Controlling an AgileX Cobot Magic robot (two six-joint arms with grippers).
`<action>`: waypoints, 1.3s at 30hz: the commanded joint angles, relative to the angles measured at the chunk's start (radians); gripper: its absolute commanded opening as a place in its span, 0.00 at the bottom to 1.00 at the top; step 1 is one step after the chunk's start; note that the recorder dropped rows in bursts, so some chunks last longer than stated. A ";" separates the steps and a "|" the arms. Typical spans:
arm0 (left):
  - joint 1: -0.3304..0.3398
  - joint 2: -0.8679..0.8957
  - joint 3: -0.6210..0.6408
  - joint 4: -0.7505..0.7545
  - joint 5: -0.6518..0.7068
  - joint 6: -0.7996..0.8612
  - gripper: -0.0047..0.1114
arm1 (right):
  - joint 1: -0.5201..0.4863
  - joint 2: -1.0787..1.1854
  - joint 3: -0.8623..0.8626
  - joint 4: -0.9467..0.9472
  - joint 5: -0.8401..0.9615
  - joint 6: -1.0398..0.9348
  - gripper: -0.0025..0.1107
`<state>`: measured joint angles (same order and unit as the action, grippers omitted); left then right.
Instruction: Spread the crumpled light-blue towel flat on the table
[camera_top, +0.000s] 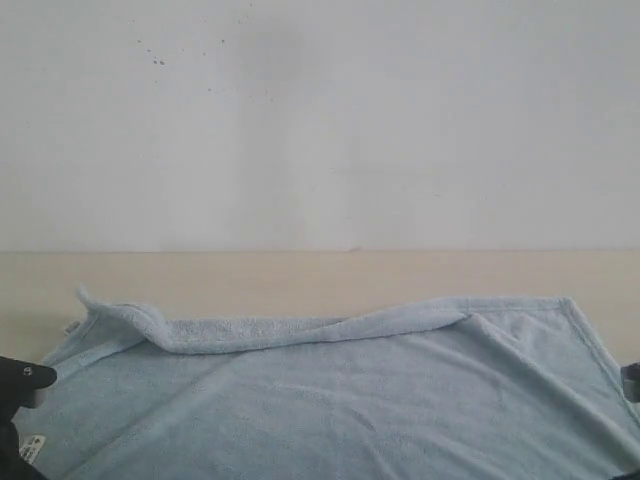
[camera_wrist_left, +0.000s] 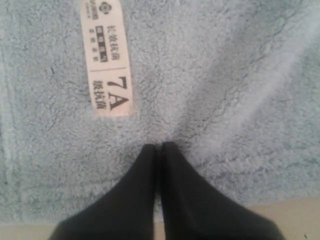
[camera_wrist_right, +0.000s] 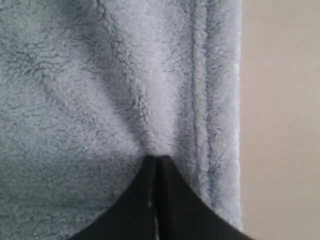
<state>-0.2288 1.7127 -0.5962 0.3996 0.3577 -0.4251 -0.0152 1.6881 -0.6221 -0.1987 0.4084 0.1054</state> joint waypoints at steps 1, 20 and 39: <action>-0.023 -0.033 0.119 -0.233 0.126 0.146 0.08 | -0.006 -0.129 0.151 0.140 0.126 0.001 0.02; -0.049 -0.464 0.024 0.011 0.199 0.048 0.08 | -0.006 -0.454 0.037 0.199 0.047 -0.192 0.11; 0.027 -0.014 -0.337 0.300 -0.042 -0.107 0.48 | -0.006 -0.247 -0.204 0.342 0.017 -0.361 0.17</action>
<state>-0.2199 1.6587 -0.8921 0.6515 0.3799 -0.4660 -0.0174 1.4412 -0.8128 0.1270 0.4352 -0.2177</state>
